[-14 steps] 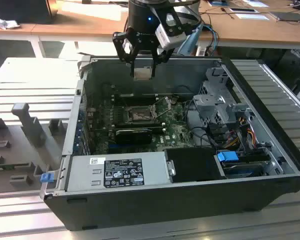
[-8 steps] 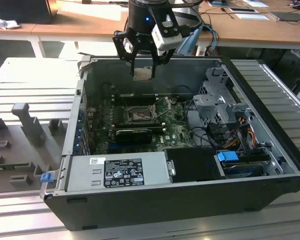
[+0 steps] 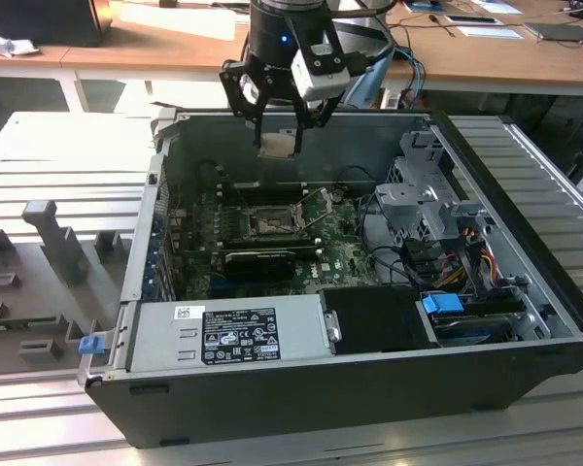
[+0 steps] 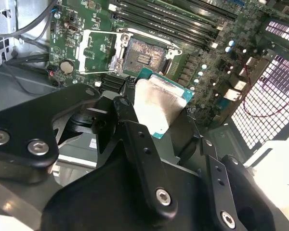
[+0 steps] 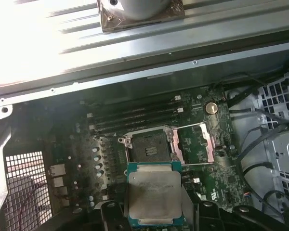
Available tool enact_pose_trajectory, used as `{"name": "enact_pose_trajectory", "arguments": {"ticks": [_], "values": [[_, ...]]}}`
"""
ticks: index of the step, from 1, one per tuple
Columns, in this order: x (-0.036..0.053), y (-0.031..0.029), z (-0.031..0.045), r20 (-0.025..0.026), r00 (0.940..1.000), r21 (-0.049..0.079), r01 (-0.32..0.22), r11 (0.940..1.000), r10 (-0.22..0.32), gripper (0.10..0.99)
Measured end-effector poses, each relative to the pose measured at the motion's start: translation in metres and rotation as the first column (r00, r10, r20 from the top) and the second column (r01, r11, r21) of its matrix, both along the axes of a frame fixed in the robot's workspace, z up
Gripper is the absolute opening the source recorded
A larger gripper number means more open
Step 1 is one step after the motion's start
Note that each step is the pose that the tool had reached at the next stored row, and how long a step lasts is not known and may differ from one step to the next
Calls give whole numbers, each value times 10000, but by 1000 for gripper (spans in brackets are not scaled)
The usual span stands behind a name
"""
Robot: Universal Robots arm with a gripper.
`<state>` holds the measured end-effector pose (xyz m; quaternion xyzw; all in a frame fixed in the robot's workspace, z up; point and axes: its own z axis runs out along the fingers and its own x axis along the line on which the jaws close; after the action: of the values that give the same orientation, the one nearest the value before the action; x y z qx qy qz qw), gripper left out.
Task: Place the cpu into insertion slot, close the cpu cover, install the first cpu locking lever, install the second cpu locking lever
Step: 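Place the cpu into insertion slot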
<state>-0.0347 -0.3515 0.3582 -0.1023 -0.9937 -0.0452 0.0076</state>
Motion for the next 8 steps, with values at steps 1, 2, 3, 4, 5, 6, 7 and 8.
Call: {"name": "enact_pose_trajectory", "arguments": {"ticks": [1, 2, 3, 4, 5, 6, 7, 8], "values": [[0, 0, 0, 0, 10000, -1, 58, 10000, -58, 529], [0, 0, -3, 0, 9999, 0, 143, 9999, -143, 529], [0, 0, -4, -1, 9998, -1, 194, 9998, -194, 529], [0, 0, -4, 0, 9997, 0, 255, 9997, -255, 529], [0, 0, -5, 0, 9995, 0, 303, 9995, -303, 529], [0, 0, -5, 0, 9994, 1, 338, 9994, -338, 529], [0, 0, -5, 0, 9992, 1, 403, 9992, -403, 529], [0, 0, -5, 0, 9986, 0, 532, 9986, -532, 529]]}}
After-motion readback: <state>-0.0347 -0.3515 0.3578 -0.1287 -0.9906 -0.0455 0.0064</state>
